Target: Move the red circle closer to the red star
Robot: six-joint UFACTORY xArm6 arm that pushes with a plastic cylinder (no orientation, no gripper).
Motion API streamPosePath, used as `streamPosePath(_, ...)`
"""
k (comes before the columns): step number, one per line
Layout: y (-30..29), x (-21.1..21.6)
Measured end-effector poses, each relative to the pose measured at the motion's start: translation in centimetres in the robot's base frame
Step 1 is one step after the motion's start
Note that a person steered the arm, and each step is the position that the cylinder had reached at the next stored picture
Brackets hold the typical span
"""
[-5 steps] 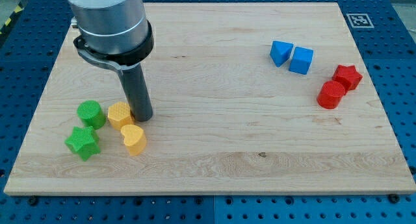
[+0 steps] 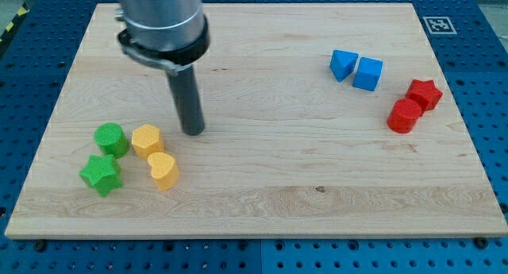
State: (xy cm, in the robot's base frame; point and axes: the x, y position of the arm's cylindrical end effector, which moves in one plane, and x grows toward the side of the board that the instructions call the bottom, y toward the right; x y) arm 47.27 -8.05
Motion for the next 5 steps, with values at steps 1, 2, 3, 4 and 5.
streamPosePath(1,6.8,-0.4)
streamPosePath(2,9.4,-1.0)
streamPosePath(3,14.7,0.5)
streamPosePath(4,20.7,2.0)
streamPosePath(5,25.8,4.1)
